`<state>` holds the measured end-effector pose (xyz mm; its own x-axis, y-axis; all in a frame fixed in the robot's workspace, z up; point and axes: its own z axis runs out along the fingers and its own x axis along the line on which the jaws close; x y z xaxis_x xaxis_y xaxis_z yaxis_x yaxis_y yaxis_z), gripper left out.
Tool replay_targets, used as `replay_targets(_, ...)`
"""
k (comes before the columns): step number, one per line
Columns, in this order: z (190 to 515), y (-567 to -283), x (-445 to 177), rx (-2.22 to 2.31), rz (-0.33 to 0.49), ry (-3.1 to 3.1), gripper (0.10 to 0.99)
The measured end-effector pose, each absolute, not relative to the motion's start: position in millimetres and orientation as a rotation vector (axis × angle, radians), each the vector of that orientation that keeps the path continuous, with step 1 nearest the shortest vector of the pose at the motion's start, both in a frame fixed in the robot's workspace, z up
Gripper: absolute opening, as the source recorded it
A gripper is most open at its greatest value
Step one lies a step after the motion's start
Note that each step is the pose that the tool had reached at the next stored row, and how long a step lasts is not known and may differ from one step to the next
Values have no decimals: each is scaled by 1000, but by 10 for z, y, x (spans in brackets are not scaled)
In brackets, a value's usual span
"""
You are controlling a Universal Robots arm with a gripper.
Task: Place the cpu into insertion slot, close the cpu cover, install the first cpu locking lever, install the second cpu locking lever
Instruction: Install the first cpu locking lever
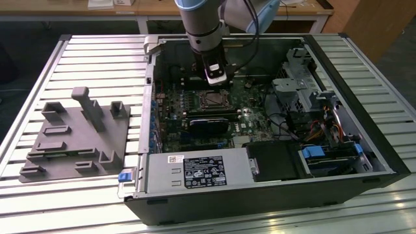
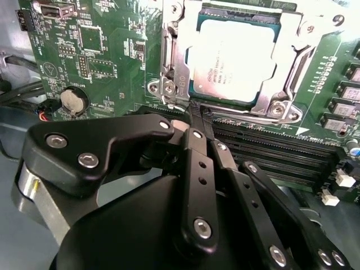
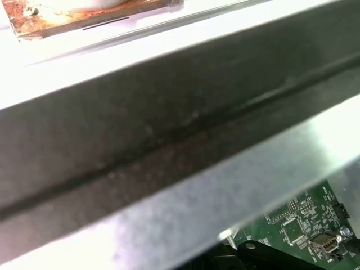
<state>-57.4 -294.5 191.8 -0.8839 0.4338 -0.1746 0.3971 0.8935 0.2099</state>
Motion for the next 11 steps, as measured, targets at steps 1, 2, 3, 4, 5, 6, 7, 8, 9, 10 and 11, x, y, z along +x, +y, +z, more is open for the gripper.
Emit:
replay_targets(1, 1918, -2945, -575, 632, 249, 2843, 106)
replay_targets(2, 1918, -2945, -575, 632, 249, 2843, 106)
replay_targets(3, 1918, -2945, -574, 632, 249, 2843, 106)
replay_targets(4, 1918, -2945, -574, 632, 248, 2843, 106)
replay_targets(5, 1920, -2945, -574, 631, 247, 2843, 106)
replay_targets(6, 1923, -2945, -574, 631, 245, 2843, 106)
replay_targets(7, 1928, -2945, -574, 631, 244, 2843, 106)
replay_targets(8, 1936, -2946, -575, 631, 243, 2843, 106)
replay_targets(9, 1944, -2945, -575, 631, 242, 2843, 106)
replay_targets(10, 1956, -2946, -575, 631, 242, 2843, 106)
replay_targets(11, 1969, -2945, -575, 631, 242, 2843, 106)
